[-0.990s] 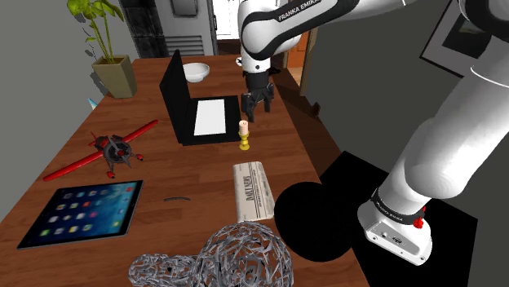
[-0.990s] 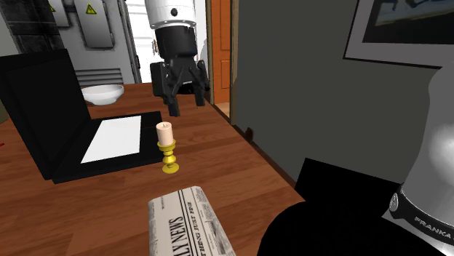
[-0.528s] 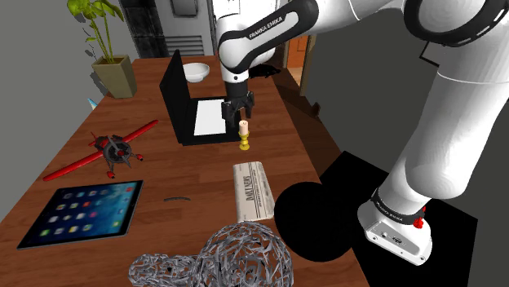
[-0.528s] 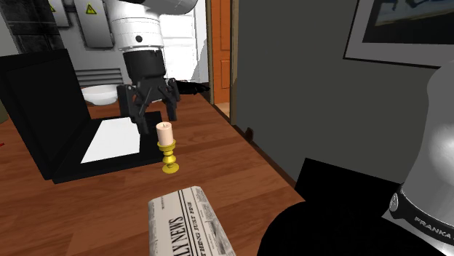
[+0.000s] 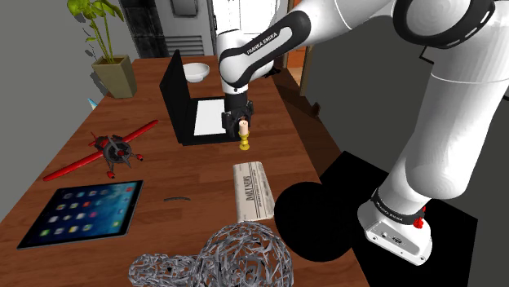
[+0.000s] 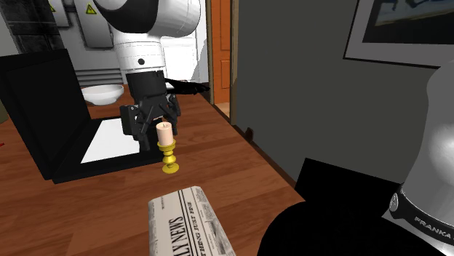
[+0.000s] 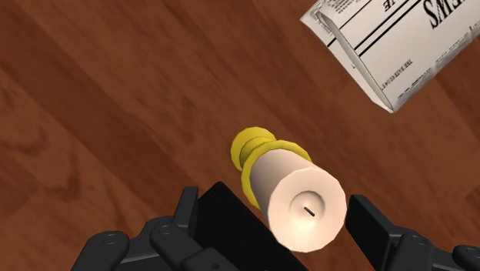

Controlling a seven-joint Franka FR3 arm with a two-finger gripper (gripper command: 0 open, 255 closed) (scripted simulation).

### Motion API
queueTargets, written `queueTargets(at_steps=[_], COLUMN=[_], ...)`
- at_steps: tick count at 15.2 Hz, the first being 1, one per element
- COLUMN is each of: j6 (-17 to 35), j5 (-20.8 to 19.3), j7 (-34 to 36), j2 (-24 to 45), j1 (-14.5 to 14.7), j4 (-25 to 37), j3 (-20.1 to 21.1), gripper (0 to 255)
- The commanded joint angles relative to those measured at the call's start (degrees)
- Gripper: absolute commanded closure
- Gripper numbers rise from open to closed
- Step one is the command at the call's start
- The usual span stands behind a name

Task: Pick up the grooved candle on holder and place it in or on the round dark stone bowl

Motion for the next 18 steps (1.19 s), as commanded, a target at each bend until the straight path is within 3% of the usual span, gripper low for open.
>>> queueTargets(at_steps=[1, 6, 7, 18], j6=[0.35, 0.35, 0.35, -1.01], j5=[0.0, 0.0, 0.0, 0.03], j7=[0.07, 0.07, 0.06, 0.13], j2=[0.13, 0.13, 0.13, -0.65], j1=[0.05, 0.05, 0.05, 0.02], j4=[-0.19, -0.19, -0.19, 0.39], j3=[0.03, 0.03, 0.03, 0.04], gripper=[0, 0, 255, 255])
